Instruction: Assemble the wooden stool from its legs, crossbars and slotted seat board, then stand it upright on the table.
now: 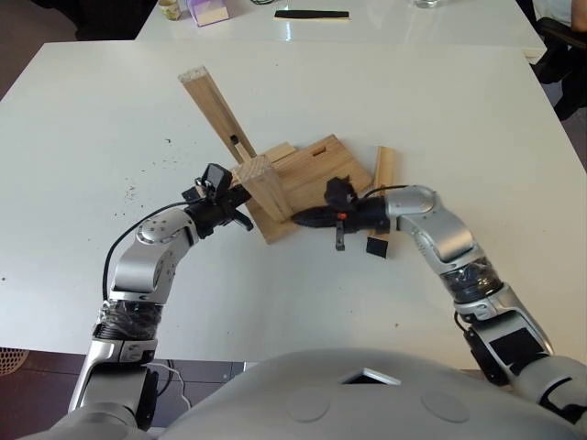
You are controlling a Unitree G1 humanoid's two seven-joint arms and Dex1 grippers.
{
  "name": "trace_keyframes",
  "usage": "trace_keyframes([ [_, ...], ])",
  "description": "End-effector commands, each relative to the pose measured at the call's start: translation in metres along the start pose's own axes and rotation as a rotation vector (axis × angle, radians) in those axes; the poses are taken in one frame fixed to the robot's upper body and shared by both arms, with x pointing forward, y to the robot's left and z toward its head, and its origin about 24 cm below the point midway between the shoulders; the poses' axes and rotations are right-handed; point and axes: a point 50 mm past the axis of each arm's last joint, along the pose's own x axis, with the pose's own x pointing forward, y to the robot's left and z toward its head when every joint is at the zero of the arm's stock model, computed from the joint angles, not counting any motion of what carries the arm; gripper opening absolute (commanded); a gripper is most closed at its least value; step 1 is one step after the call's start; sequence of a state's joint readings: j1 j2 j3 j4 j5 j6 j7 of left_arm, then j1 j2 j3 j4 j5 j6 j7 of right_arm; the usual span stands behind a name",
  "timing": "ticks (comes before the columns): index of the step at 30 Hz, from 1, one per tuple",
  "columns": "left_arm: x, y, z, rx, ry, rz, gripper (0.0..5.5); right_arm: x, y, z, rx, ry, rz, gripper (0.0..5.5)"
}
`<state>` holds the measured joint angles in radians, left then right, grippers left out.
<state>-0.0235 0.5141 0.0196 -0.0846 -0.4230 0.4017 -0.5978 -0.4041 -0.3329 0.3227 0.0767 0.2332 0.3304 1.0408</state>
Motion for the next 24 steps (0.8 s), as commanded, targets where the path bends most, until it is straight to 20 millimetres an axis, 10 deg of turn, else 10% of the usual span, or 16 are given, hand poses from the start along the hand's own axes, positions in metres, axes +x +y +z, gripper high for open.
trace_keyframes([
  [1,-0.023,0.004,0.009,-0.039,-0.052,0.048,0.0,-0.021,-0.058,0.017,-0.142,0.077,-0.223,0.03],
  [10,-0.049,-0.025,-0.024,-0.113,0.105,0.01,0.0,-0.012,-0.096,-0.019,-0.163,0.276,-0.415,0.03],
  [24,-0.035,-0.04,-0.043,-0.086,0.209,-0.058,0.0,-0.028,-0.057,-0.076,-0.173,0.589,0.046,0.03],
])
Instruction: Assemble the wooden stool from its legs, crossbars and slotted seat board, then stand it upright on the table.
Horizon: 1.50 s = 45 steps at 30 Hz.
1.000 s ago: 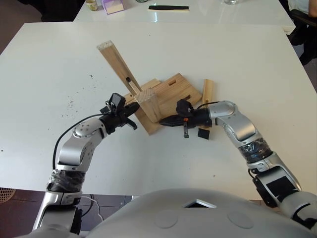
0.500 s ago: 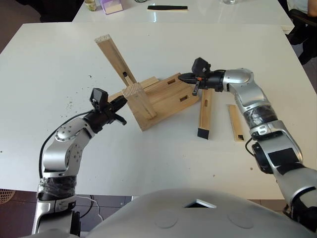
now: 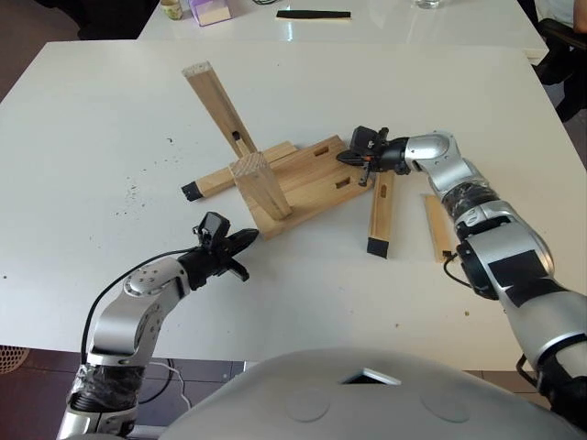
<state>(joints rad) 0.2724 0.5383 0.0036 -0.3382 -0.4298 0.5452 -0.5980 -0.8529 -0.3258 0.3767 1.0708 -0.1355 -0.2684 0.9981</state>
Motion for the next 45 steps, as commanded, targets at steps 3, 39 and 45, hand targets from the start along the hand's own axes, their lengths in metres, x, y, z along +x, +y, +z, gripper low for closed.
trace_keyframes([
  [3,0.005,0.009,-0.003,0.01,0.016,0.031,0.0,0.002,0.049,-0.047,0.035,0.179,0.273,0.03],
  [39,-0.017,-0.002,0.007,0.022,0.046,-0.085,0.0,-0.006,0.039,-0.007,0.146,-0.069,0.084,0.03],
  [45,0.025,0.001,0.021,0.029,-0.025,-0.063,0.0,-0.017,0.051,0.002,0.1,-0.104,0.222,0.03],
])
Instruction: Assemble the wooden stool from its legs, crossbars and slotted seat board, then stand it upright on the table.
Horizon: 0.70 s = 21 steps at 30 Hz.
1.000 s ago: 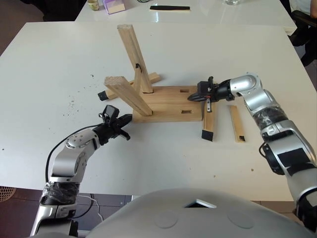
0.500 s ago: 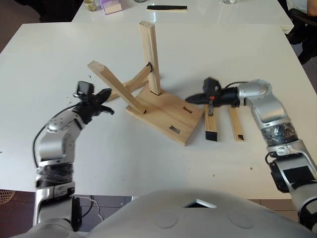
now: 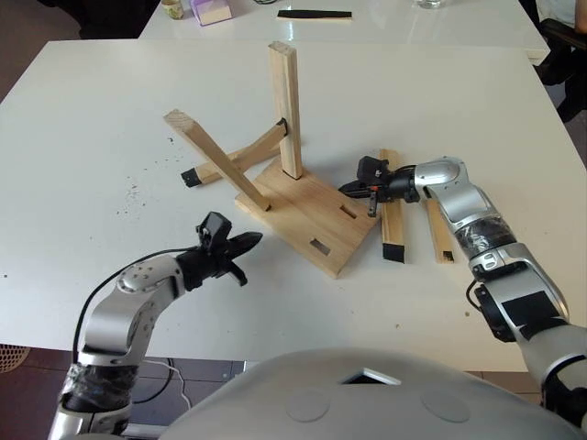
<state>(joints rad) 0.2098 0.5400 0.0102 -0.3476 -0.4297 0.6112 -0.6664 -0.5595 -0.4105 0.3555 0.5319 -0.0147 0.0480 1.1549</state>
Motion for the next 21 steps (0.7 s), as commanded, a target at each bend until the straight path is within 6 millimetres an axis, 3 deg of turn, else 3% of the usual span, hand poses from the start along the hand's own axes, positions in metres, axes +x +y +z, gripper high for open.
trace_keyframes([
  [1,0.025,0.003,0.01,0.017,-0.036,0.009,0.0,-0.005,0.011,0.008,-0.036,-0.017,0.091,0.03],
  [8,0.044,0.005,0.011,0.017,-0.066,0.007,0.0,0.0,0.024,0.011,-0.019,-0.036,0.104,0.03],
  [17,0.085,0.011,0.033,0.022,-0.133,-0.037,0.0,0.006,0.019,0.013,0.027,-0.057,-0.019,0.03],
  [21,0.091,0.004,0.035,0.009,-0.154,-0.063,0.0,0.005,0.014,0.014,0.027,-0.059,-0.047,0.03],
])
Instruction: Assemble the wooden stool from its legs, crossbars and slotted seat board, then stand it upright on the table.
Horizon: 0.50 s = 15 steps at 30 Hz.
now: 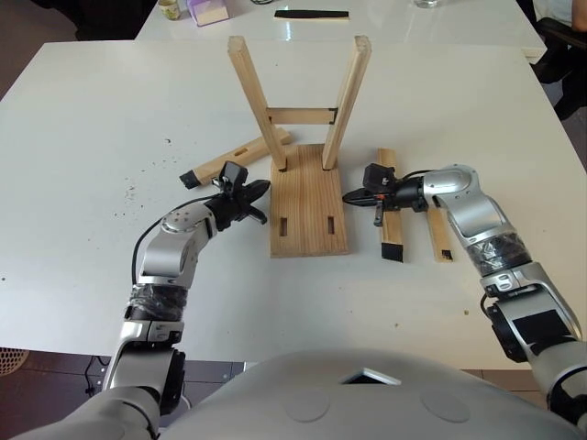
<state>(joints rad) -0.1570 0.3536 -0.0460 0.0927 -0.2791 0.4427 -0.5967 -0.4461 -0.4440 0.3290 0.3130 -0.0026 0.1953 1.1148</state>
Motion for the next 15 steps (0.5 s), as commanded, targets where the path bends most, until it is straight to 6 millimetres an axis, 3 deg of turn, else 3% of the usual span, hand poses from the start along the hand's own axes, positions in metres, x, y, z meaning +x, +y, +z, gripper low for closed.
trace_keyframes([
  [1,0.02,-0.033,0.002,-0.032,-0.04,-0.159,0.0,0.012,-0.001,0.015,-0.022,-0.06,-0.002,0.03],
  [6,0.02,-0.03,0.003,-0.037,-0.055,-0.112,0.0,0.005,-0.002,0.012,-0.017,-0.063,-0.024,0.03],
  [9,0.012,-0.023,0.012,-0.032,-0.096,-0.035,0.0,-0.014,-0.008,0.02,-0.007,-0.115,-0.121,0.03],
  [12,-0.022,-0.005,0.024,-0.041,-0.184,0.111,0.0,-0.055,-0.017,0.034,0.002,-0.201,-0.327,0.03],
  [15,-0.062,0.004,0.03,-0.061,-0.243,0.248,0.0,-0.083,-0.008,0.032,-0.003,-0.2,-0.486,0.03],
])
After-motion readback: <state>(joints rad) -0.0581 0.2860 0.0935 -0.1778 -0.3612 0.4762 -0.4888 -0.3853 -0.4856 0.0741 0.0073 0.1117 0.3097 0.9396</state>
